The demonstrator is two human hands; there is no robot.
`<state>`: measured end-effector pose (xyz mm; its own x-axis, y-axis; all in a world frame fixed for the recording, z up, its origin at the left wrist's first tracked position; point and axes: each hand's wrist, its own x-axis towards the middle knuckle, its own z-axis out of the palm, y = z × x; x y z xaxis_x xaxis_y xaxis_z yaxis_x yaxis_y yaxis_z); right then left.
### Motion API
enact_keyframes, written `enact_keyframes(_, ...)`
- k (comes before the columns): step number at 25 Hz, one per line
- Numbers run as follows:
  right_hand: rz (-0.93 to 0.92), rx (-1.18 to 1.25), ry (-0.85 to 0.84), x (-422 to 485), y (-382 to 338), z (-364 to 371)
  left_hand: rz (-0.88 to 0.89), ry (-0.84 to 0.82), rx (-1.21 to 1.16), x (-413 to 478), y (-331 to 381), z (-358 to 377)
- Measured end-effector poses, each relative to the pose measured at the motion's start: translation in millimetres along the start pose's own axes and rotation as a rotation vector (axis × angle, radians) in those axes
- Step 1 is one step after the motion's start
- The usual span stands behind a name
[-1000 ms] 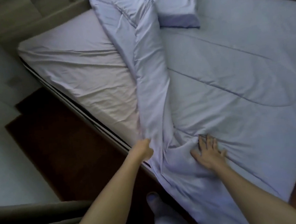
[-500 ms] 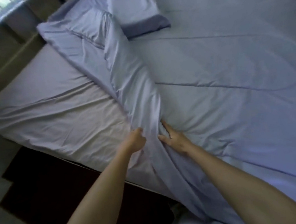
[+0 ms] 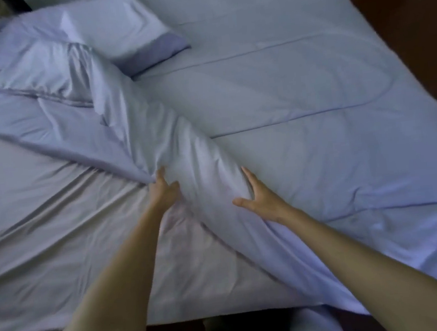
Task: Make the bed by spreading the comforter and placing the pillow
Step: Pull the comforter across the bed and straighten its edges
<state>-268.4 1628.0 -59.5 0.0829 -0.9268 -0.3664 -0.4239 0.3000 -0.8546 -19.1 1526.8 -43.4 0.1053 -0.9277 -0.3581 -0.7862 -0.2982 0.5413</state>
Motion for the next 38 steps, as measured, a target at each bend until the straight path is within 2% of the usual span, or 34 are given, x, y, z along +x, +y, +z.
enact_keyframes(3,0.051,-0.088,0.108,-3,-15,8,0.019,0.039,-0.165,38,-7,-26)
enact_keyframes(6,0.083,-0.135,0.14,-19,-27,13,0.005,0.074,-0.38,63,-3,-45)
enact_keyframes(9,0.085,-0.223,0.169,-29,-32,20,-0.007,0.103,-0.473,75,0,-58)
enact_keyframes(11,0.104,-0.407,0.219,-29,-35,30,0.008,0.103,-0.574,68,1,-67)
enact_keyframes(13,0.11,-0.673,0.351,-32,-40,48,0.026,0.141,-0.654,50,-6,-75)
enact_keyframes(15,-0.032,-0.824,0.454,-34,-47,69,-0.02,0.22,-0.678,28,-23,-86)
enact_keyframes(17,-0.229,-0.897,0.455,-30,-63,90,-0.101,0.327,-0.718,1,-45,-97)
enact_keyframes(21,-0.385,-0.807,0.2,-47,-117,156,-0.189,0.502,-1.027,-72,-74,-113)
enact_keyframes(24,-0.587,-0.89,0.115,-88,-129,218,-0.179,0.588,-1.071,-143,-101,-126)
enact_keyframes(27,-0.645,-0.662,0.077,-124,-137,248,-0.236,0.671,-1.109,-212,-136,-133)
enact_keyframes(28,-0.655,-0.584,0.019,-136,-139,252,-0.234,0.704,-1.116,-233,-146,-133)
enact_keyframes(30,-0.714,-0.53,-0.213,-154,-140,256,-0.215,0.764,-1.077,-271,-171,-122)
enact_keyframes(31,-0.737,-0.565,-0.346,-162,-142,256,-0.213,0.756,-1.043,-286,-187,-113)
enact_keyframes(33,-0.73,-0.721,-0.549,-170,-150,248,-0.235,0.632,-0.93,-300,-217,-97)
enact_keyframes(36,-0.69,-0.866,-0.683,-174,-161,236,-0.324,0.376,-0.698,-283,-238,-93)
enact_keyframes(38,-0.666,-0.913,-0.724,-176,-157,236,-0.331,0.309,-0.619,-259,-230,-102)
